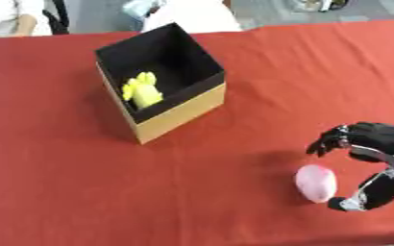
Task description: Pick up objects on the table and place them in the box.
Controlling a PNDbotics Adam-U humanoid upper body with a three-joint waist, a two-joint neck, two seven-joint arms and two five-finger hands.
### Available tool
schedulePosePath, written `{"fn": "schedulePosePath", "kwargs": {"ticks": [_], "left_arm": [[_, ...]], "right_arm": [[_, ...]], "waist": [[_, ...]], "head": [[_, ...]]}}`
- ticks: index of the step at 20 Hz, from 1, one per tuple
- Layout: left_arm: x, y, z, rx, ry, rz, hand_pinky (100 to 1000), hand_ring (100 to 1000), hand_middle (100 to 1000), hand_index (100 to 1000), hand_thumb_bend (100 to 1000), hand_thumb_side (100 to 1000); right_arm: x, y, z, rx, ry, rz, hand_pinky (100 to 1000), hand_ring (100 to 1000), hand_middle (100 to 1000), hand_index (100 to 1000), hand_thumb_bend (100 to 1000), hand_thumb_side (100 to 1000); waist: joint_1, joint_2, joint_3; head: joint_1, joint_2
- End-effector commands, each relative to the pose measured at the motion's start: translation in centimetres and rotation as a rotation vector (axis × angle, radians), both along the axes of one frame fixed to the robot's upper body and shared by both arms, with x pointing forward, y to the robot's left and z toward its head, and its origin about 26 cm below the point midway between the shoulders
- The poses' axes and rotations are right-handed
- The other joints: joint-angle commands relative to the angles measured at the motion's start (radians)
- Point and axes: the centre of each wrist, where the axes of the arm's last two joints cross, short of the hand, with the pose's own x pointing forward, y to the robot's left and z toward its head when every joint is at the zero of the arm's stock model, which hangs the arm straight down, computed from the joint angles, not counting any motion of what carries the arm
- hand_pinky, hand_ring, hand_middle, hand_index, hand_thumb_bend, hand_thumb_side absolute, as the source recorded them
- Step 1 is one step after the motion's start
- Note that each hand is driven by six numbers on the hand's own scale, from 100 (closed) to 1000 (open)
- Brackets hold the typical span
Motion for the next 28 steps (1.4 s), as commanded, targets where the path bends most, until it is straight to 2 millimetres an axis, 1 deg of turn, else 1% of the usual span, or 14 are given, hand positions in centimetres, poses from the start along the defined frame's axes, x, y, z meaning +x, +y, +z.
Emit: {"fn": "schedulePosePath", "kwargs": {"ticks": [1,6,7,9,14,18,20,23,25,26,27,28], "left_arm": [[-0.2,0.2,1.2,0.031,-0.033,0.005,543,806,672,818,100,290],[-0.2,0.2,1.2,0.030,-0.032,0.003,542,807,672,818,100,294],[-0.2,0.2,1.1,0.029,-0.032,0.003,542,806,672,818,100,294],[-0.2,0.2,1.2,0.029,-0.032,0.004,542,807,672,818,100,295],[-0.2,0.2,1.1,0.028,-0.031,0.003,541,807,673,818,100,296],[-0.2,0.2,1.2,0.028,-0.032,0.002,542,807,674,818,100,293],[-0.2,0.2,1.2,0.028,-0.033,0.003,542,807,674,818,100,291],[-0.2,0.1,1.2,0.027,-0.034,0.001,542,807,675,818,100,292],[-0.2,0.1,1.2,0.028,-0.034,0.002,542,806,675,818,100,291],[-0.2,0.1,1.2,0.028,-0.035,0.002,542,806,675,818,100,289],[-0.2,0.1,1.2,0.028,-0.035,0.002,542,806,675,818,100,289],[-0.2,0.1,1.2,0.028,-0.035,0.002,542,806,675,818,100,289]], "right_arm": [[0.0,-0.1,0.8,-0.012,-0.034,-0.013,679,729,644,793,470,315],[0.0,0.1,0.6,0.013,-0.046,-0.021,636,697,610,763,403,341],[0.0,0.2,0.6,0.022,-0.052,-0.019,614,680,596,746,372,356],[0.0,0.3,0.5,0.038,-0.063,-0.014,601,667,586,722,355,360],[0.0,0.5,0.3,0.058,-0.075,-0.007,574,649,574,701,345,347],[0.0,0.7,0.3,0.071,-0.079,0.000,543,625,558,691,327,299],[0.0,0.7,0.3,0.080,-0.081,-0.001,517,609,544,679,323,257],[0.1,0.8,0.4,0.087,-0.094,-0.009,447,571,510,647,337,136],[0.1,0.8,0.4,0.087,-0.111,-0.018,412,553,495,632,343,100],[0.1,0.9,0.4,0.087,-0.123,-0.024,398,545,488,625,336,100],[0.2,0.9,0.4,0.086,-0.135,-0.031,377,533,479,615,302,100],[0.2,1.0,0.4,0.087,-0.146,-0.040,370,529,476,612,288,100]], "waist": [[0.001,-0.010,0.000],[0.003,-0.007,-0.001],[0.004,-0.006,0.000],[0.005,-0.005,-0.001],[0.004,-0.003,-0.001],[0.005,-0.003,0.004],[0.004,-0.004,0.005],[0.003,-0.005,0.005],[0.003,-0.006,0.006],[0.003,-0.006,0.007],[0.003,-0.006,0.009],[0.003,-0.005,0.010]], "head": [[-0.003,0.005],[-0.003,0.005],[-0.004,0.005],[-0.004,0.005],[-0.006,0.005],[-0.006,0.005],[-0.006,0.005],[-0.006,0.005],[-0.006,0.005],[-0.007,0.005],[-0.007,0.005],[-0.008,0.005]]}}
